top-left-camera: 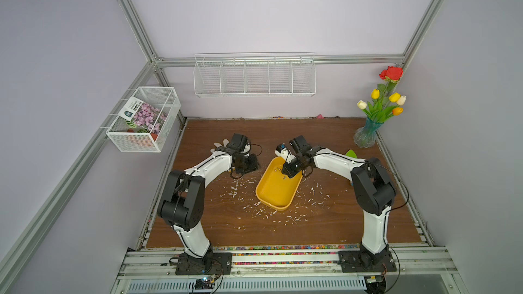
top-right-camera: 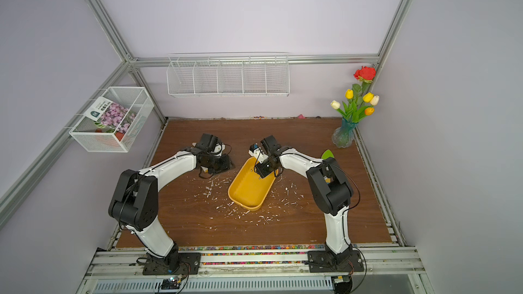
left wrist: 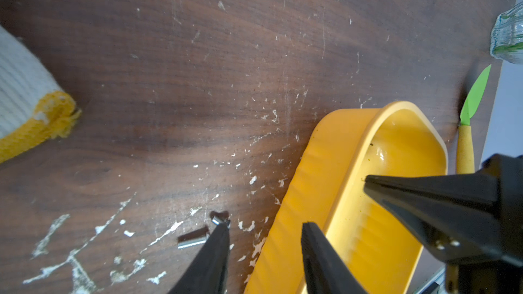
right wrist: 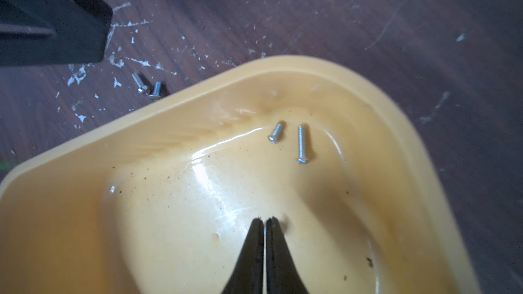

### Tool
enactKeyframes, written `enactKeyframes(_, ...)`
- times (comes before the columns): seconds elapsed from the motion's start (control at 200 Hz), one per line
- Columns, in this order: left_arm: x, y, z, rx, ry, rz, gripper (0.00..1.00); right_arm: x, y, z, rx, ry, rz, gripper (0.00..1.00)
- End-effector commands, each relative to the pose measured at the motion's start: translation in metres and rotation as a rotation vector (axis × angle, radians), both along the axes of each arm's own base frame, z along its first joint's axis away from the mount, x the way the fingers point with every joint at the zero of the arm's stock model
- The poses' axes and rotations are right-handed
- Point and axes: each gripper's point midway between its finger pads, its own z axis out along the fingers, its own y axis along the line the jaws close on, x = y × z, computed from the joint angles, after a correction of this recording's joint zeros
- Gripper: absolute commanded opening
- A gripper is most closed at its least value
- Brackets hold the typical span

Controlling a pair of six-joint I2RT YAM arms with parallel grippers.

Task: Take out the screws from the storage box
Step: Place the screw in the storage box.

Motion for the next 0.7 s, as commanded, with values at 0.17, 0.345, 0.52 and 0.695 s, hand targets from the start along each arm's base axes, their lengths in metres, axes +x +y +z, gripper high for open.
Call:
enactKeyframes(0.17,0.001,-0.002,-0.007,-0.014,0.006,-0.011,0.46,-0.009,-0.011,-0.004,-0.094,0.037,0.027,0.23)
enactKeyframes(0.345,0.001,-0.002,-0.009,-0.012,0.011,-0.012,0.45,-0.02,-0.002,-0.012,-0.129,0.075,0.081,0.29)
enactKeyframes(0.52,0.0,-0.002,-0.009,-0.014,0.014,-0.011,0.45,-0.027,0.0,-0.021,-0.166,0.083,0.096,0.32)
enactKeyframes(0.695,0.0,-0.002,-0.008,-0.014,0.012,-0.012,0.45,-0.023,-0.002,-0.028,-0.191,0.062,0.087,0.32)
